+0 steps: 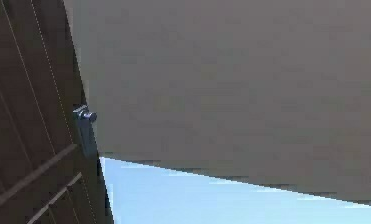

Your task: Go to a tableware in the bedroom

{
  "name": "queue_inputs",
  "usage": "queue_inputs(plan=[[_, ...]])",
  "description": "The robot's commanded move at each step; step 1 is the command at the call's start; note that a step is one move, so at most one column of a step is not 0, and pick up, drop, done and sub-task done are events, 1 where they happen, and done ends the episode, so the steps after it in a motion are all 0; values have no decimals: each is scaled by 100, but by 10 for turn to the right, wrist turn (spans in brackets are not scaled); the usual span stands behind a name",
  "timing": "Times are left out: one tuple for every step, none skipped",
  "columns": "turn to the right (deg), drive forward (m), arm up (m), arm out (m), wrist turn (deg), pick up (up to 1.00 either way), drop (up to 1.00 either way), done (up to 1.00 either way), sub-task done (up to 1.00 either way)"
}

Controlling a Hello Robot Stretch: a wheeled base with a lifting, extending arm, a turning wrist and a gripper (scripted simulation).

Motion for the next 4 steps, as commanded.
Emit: queue_inputs(plan=[[450, 0, 0, 0, 0, 0, 0, 0, 0], [450, 0, 0, 0, 0, 0, 0, 0, 0], [390, 0, 0, 0, 0, 0, 0, 0, 0], [0, 100, 0, 0, 0, 0, 0, 0, 0]])
